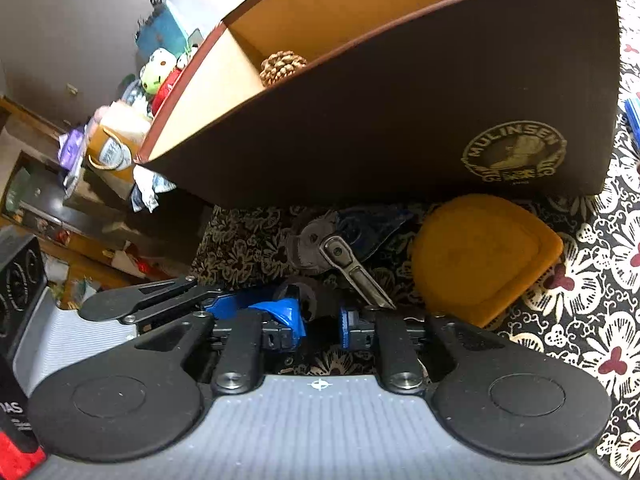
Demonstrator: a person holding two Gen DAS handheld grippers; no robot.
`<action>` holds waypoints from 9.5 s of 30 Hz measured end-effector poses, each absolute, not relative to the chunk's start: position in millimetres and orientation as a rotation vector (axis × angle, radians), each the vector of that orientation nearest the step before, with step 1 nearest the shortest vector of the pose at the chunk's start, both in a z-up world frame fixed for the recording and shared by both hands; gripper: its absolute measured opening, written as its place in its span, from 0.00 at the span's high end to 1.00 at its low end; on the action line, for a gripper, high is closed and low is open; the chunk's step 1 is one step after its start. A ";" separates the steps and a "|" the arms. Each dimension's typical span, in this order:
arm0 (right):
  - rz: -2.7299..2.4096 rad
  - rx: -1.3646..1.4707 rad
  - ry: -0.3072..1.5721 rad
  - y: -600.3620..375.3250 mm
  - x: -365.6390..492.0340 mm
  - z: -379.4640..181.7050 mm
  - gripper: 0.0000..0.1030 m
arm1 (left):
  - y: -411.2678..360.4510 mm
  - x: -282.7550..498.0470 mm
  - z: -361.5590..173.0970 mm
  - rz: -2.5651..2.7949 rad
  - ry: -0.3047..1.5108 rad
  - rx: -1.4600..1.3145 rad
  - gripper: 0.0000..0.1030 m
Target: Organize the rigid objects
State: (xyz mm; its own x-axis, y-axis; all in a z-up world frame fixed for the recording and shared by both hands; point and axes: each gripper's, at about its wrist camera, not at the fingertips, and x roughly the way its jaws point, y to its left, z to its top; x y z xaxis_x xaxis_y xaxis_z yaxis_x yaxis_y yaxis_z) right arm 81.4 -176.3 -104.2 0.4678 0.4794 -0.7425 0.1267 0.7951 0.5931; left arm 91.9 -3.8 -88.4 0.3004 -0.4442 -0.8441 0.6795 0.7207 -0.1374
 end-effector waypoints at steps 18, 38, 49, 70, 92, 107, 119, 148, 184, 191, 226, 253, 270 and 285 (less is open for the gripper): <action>0.282 0.416 1.166 -154.0 94.9 -95.9 1.00 | -7.4 81.7 -86.5 -0.729 0.989 0.296 0.59; 0.279 0.424 1.066 -159.0 67.2 -83.9 1.00 | -11.2 58.5 -76.6 -0.645 0.980 0.291 0.60; 0.345 0.522 1.006 -175.3 56.8 -41.7 1.00 | -20.9 44.1 -22.2 -0.617 0.966 0.346 0.60; 0.291 0.484 0.763 -227.6 86.7 43.0 1.00 | -81.4 70.0 73.4 -0.661 0.750 0.447 0.60; 0.116 0.491 0.971 -218.8 237.2 -21.6 1.00 | -86.5 251.8 2.2 -0.740 0.933 0.365 0.60; -0.009 0.589 1.025 -220.3 276.3 -75.7 1.00 | -95.8 299.6 -53.7 -0.674 1.016 0.436 0.49; -0.040 0.639 0.986 -235.5 268.7 -76.5 1.00 | -88.6 295.7 -41.6 -0.587 0.967 0.435 0.37; -0.185 0.559 0.877 -232.3 188.9 -52.7 0.97 | -61.5 275.1 -36.5 -0.457 0.905 0.384 0.33; -0.157 0.541 0.858 -227.0 192.1 -56.3 0.97 | -68.3 272.0 -49.9 -0.428 0.937 0.452 0.32; -0.145 0.563 0.848 -228.8 190.3 -56.5 0.97 | -68.6 272.2 -49.8 -0.429 0.939 0.456 0.31; -0.040 0.522 0.816 -217.1 188.2 -50.2 0.95 | -63.5 274.8 -44.2 -0.374 0.868 0.431 0.28; 0.136 0.459 0.703 -185.3 107.2 28.0 0.92 | -20.6 159.4 35.1 -0.258 0.787 0.312 0.14; 0.326 0.483 0.841 -183.0 65.5 -0.1 0.93 | 8.8 91.0 17.7 -0.160 0.874 0.183 0.19; 0.311 0.501 0.981 -204.0 46.5 -43.8 0.98 | -9.0 49.9 -43.2 -0.507 1.054 0.092 0.12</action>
